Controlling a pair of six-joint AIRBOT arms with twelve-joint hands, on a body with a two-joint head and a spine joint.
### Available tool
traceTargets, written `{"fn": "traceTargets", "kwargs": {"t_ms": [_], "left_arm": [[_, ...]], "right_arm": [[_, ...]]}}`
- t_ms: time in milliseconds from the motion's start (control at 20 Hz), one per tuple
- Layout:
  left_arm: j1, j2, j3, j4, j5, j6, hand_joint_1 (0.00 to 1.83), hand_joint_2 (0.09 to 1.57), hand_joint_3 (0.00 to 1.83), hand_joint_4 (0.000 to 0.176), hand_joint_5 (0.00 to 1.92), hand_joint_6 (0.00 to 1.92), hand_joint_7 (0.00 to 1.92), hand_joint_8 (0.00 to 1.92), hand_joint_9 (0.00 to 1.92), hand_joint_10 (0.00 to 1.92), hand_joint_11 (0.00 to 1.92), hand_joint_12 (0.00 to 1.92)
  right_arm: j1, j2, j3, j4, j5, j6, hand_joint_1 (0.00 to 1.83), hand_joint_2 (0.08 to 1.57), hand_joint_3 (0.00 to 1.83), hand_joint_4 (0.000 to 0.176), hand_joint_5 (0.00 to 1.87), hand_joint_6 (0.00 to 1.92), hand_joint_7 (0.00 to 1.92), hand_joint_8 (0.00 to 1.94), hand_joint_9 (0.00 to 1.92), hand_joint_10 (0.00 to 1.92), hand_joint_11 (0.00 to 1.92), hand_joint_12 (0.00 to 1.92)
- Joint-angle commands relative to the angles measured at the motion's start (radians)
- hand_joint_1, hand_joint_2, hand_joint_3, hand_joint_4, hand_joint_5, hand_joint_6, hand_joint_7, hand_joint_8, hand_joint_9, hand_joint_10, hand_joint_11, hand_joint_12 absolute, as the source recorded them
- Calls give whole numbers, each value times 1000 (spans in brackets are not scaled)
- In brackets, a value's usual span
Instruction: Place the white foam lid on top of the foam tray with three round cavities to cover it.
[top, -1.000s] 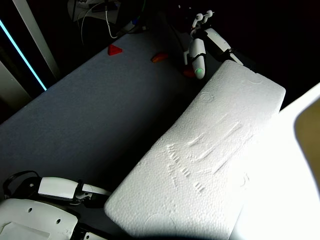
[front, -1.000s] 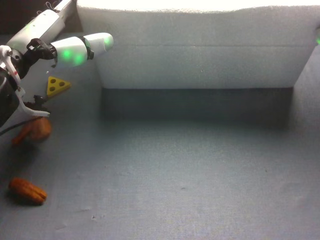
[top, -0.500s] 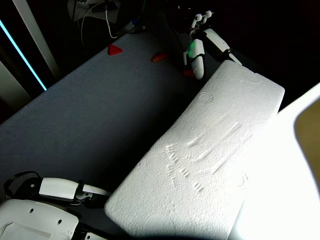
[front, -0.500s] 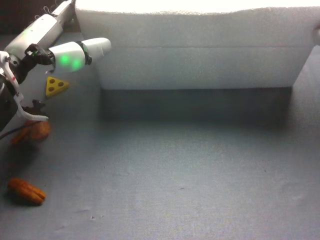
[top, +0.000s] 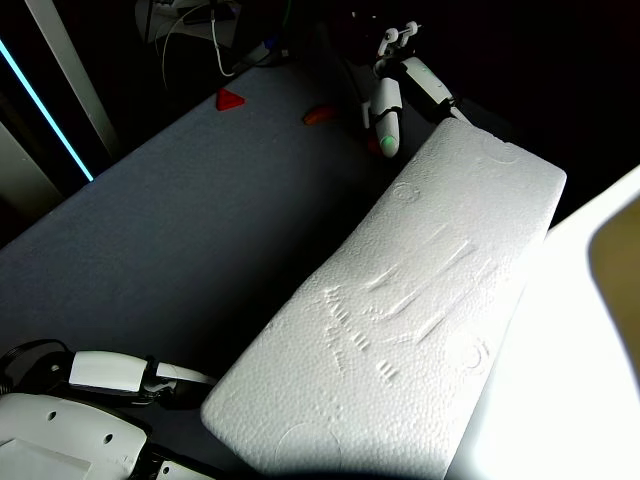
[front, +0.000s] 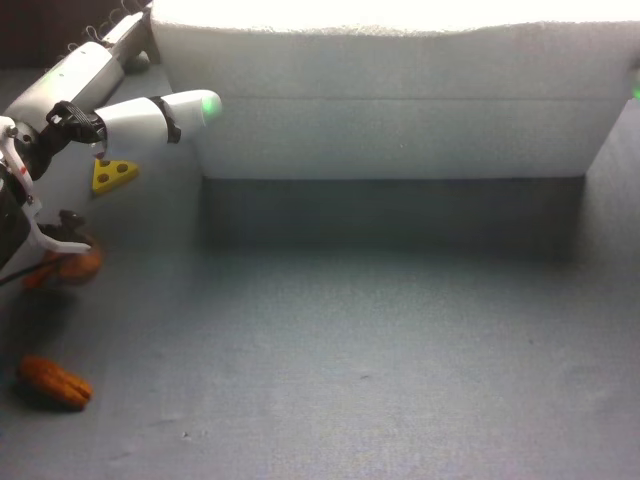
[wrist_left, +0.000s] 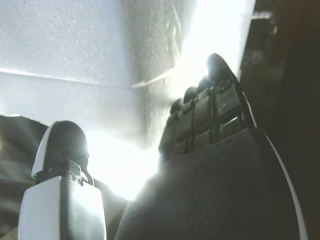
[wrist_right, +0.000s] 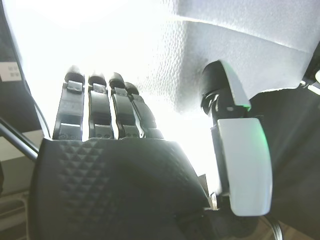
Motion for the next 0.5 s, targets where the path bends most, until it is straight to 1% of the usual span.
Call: {"fn": "traceTargets", "kwargs": {"t_ms": [0,50,100,150,200,250,300,350,400,450], "left_arm": [[0,15,2,-3,-128,-2,466,1119,0,28,15,2,0,0,0,0,0,729],[1,16,1,-5,-129,-1,452,1128,0,37,9,1,0,0,0,0,0,788],[2,17,1,-7,-131,-1,453,1131,1,36,9,1,0,0,0,0,0,808],[3,18,0,-10,-133,0,443,1135,1,31,8,0,0,0,0,0,0,708],[5,19,0,-13,-134,0,449,1130,0,30,9,0,0,0,0,0,0,765],[7,19,0,-16,-136,0,440,1125,0,30,9,0,0,0,0,0,0,858],[10,21,0,-20,-137,0,449,1125,0,31,6,0,0,0,0,0,0,878],[12,22,0,-24,-138,1,435,1121,0,39,4,0,0,0,0,0,0,886],[14,23,0,-27,-139,2,442,1118,0,33,6,0,0,0,0,0,0,933],[16,25,0,-30,-139,3,448,1111,0,26,9,0,0,0,0,0,0,875]], "right_arm": [[3,17,-4,-10,106,-11,608,1231,0,0,0,0,0,0,0,0,0,205],[3,20,-7,-8,107,-16,618,1240,1,0,0,0,0,0,0,0,0,159],[3,26,-10,-2,110,-20,622,1239,1,0,0,0,0,0,0,0,0,159],[3,30,-11,0,111,-21,590,1229,0,0,0,0,0,0,0,0,0,451],[3,32,-13,1,112,-22,601,1232,0,0,0,0,0,0,0,0,0,612],[3,33,-13,1,113,-24,595,1232,0,0,0,0,0,0,0,0,0,608],[3,34,-13,2,112,-26,601,1232,0,0,0,0,0,0,0,0,0,548],[3,37,-14,5,112,-28,580,1232,1,0,0,0,0,0,0,0,0,532],[3,40,-16,6,112,-31,603,1233,0,0,0,0,0,0,0,0,0,378],[3,42,-19,10,112,-41,600,1233,0,0,0,0,0,0,0,0,0,349]]}}
